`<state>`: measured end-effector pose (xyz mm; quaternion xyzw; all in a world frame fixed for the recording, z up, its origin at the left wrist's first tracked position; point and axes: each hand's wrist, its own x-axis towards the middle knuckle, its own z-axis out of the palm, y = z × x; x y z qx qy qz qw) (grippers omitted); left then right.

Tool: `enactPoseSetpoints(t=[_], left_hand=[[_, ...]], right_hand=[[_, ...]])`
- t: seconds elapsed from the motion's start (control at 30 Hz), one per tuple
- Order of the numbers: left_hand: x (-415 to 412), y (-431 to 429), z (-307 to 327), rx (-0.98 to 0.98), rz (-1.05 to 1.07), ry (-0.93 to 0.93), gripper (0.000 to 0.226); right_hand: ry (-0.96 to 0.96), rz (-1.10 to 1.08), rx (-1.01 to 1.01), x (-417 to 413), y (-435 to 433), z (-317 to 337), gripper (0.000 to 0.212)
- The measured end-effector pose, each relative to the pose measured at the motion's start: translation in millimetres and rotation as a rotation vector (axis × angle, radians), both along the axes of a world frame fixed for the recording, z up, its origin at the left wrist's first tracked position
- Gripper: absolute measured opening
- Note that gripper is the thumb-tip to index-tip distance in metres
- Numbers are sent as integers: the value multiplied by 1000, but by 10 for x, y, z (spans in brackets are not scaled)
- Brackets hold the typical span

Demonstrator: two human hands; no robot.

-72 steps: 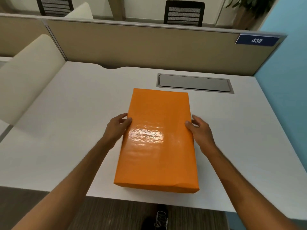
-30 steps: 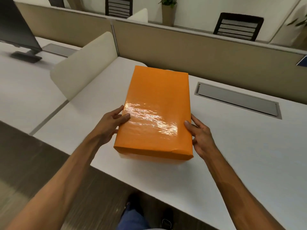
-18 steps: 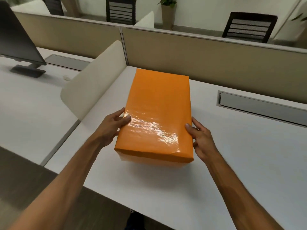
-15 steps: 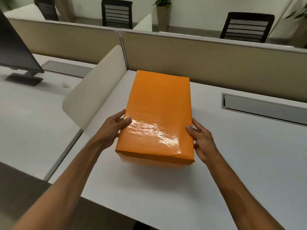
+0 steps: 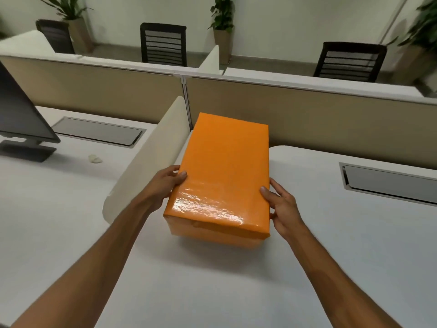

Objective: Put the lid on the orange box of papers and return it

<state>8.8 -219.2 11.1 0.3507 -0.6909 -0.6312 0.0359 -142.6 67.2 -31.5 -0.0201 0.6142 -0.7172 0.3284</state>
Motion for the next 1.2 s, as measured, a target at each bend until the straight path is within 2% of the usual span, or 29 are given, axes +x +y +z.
enactPoseSetpoints(t=[0.23,0.6,0.9,1.03,1.2], left_hand=[[-239,-435,-144,-23,26,-50,29],[-461,-744,-199,-41,27,-80,41],[-536,-756,-145,-111,53,-112,42],[-529,-727,-106,-213,64,-123,46],[-484,-597,-73,-492,10,-184,51]], right_hand=[[2,-14,13,-156,-482,-110,70],[44,16,74,-330,-815,-181,69],[140,49,166,-361,-914,-174,68],[216,66,290,-360,-945,-169,74],[324,130,436,-361,-902,-110,75]])
